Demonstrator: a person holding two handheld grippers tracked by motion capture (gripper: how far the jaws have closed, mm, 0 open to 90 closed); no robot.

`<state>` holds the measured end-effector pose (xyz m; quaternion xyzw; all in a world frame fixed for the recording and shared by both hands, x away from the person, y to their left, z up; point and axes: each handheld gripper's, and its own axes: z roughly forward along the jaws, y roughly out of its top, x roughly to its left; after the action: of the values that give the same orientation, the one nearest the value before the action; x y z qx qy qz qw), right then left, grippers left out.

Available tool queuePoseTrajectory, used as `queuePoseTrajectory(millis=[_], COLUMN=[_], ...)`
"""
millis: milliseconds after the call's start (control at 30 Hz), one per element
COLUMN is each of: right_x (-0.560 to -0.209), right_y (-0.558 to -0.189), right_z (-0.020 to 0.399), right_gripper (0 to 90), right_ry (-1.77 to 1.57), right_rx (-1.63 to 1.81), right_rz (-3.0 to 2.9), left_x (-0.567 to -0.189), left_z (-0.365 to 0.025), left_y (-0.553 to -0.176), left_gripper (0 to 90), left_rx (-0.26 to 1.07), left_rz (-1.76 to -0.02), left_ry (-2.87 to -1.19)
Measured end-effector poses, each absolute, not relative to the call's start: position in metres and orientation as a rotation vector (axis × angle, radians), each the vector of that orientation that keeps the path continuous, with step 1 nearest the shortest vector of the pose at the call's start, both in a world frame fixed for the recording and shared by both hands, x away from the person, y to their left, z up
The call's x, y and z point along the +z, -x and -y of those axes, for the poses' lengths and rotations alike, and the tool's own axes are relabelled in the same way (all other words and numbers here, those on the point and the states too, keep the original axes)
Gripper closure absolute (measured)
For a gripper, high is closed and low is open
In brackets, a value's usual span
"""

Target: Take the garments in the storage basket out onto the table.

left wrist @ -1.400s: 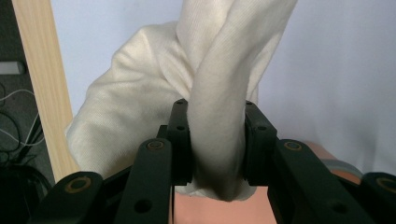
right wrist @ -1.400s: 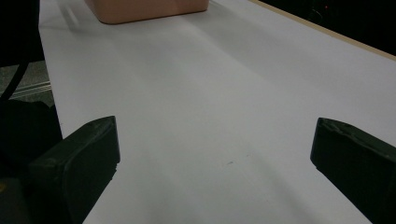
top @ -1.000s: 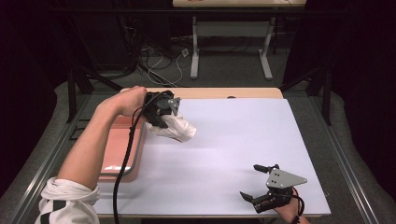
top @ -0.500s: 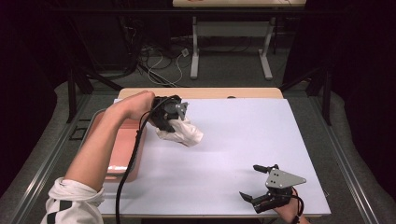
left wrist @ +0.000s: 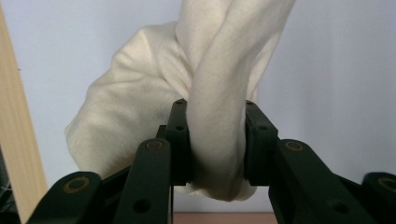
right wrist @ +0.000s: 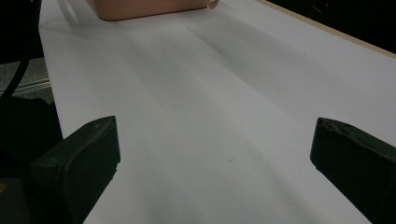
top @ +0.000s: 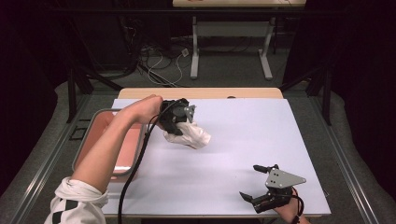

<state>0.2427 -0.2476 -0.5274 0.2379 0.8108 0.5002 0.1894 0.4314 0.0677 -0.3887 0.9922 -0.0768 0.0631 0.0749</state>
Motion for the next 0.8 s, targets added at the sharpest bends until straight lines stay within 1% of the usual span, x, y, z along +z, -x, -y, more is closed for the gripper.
queuePoseTrajectory(millis=[167,433,633,800], right_x=[-0.527,-0.528,-0.528,-0.528], right_y=[-0.243,-0.243,-0.243,-0.243], right_z=[0.247,0.247,0.247,0.247], right_gripper=[1.1,1.1,1.1,1.1], right_ry=[-0.661,-0.663,-0.661,-0.668], right_rx=[1.406,1.403,1.403,1.407], right_rz=[-2.284,-2.29,-2.29,-2.291], left_x=[-0.395,-0.403,-0.408,-0.416], left_z=[-0.062,-0.054,-0.05,-0.046], left_y=[-0.428,-0.425,-0.421,-0.42], left_gripper=[68.9,68.8,68.6,68.5], left_rx=[0.176,0.198,0.191,0.203], left_rz=[0.201,0.155,0.12,0.066], left_ry=[-2.977,-2.971,-2.953,-2.953])
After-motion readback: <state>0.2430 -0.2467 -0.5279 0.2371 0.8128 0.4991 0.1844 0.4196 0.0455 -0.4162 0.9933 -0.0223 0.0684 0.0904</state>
